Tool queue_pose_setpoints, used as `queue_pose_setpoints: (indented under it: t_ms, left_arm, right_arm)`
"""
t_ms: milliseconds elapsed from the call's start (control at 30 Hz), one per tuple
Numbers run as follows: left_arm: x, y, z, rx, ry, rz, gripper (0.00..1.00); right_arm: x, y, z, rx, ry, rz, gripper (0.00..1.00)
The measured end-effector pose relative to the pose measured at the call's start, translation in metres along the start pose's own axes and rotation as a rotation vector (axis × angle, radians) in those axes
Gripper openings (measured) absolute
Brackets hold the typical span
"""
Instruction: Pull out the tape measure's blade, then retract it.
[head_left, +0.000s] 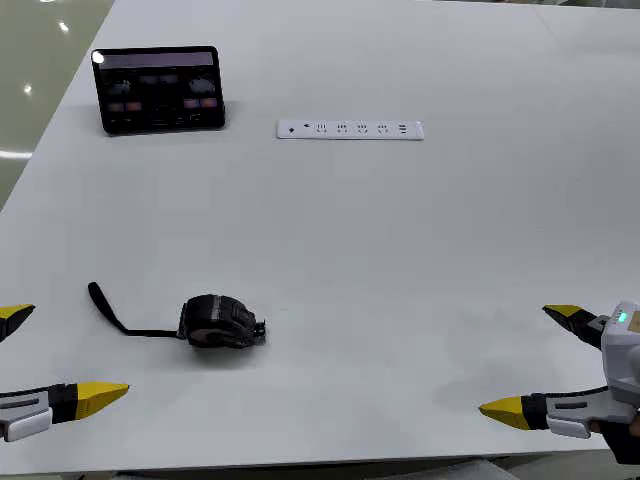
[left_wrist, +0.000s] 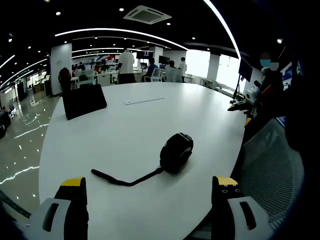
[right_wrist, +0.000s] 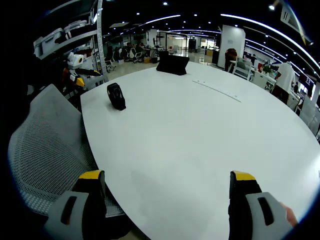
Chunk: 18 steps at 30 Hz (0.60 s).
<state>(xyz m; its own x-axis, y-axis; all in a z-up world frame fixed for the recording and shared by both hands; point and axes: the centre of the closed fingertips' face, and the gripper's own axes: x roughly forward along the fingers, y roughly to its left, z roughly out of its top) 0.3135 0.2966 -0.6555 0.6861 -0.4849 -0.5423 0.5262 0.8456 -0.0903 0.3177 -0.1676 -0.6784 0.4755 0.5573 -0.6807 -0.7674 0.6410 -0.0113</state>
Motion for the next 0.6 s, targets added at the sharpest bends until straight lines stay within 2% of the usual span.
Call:
queue_pose_setpoints:
  t_ms: [200,500,600]
  left_arm:
    - [-0.0011,0.0003,-0.0002,0.003,0.004,0.0,1.0]
    - [-0.0016,0.0016,0.0008,0.003,0.002,0.001,1.0]
    - [0.0002,-0.0002,0.0068,0.019,-0.024,-0.008,1.0]
  right_arm:
    - [-0.0001,-0.0018,0.0025,-0.002,0.0,-0.002,0.98]
    - [-0.0031,-0.0045,-0.0022,-0.008,0.012,-0.006,0.97]
    - [-0.0027,-0.0056,-0.001,-0.018,0.005,-0.016,0.99]
